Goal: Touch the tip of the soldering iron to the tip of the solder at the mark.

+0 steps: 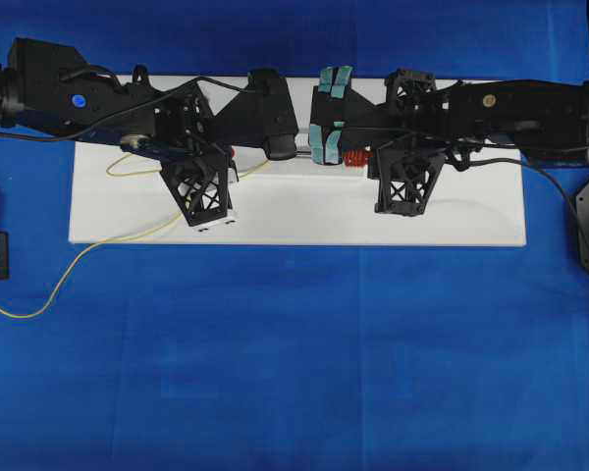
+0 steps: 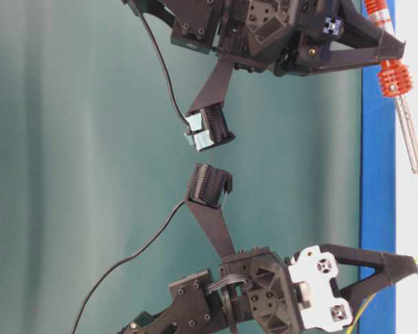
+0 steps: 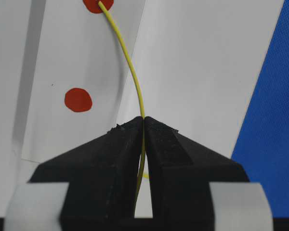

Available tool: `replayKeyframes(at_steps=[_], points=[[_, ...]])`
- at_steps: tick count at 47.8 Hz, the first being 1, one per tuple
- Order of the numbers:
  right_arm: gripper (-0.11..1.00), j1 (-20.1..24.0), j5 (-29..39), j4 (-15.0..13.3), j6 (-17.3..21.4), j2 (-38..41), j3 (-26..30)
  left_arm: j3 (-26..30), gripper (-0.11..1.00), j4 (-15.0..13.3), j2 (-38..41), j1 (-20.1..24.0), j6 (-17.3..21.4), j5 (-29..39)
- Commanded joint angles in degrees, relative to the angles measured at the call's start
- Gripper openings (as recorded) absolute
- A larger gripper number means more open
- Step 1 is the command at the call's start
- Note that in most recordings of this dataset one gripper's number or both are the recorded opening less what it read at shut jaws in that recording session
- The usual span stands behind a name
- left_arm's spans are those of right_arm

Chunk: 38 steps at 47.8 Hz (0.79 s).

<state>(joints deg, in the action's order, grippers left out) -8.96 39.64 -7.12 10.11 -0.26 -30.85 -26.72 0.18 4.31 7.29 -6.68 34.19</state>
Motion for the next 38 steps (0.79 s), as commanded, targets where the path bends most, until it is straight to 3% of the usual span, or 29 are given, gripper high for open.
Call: replayKeyframes(at_steps=[1,15,38], points=[[0.06,0.09,-0.26,-0.09,-0.09,-0.70,1.41,1.32,0.02,0.09,-0.70,0.09,0.00,-0.18],[0.06,0.09,-0.35,-0.09,-0.09,-0.70,1.41,1.32,0.02,0.09,-1.14,0.09,0.00,-0.09],[0.06,0.09,-0.35,-0.18,-0.18,-0.70,1.41,-2.99,0.02,0.09,-13.97,0.09,-0.70,4.83]])
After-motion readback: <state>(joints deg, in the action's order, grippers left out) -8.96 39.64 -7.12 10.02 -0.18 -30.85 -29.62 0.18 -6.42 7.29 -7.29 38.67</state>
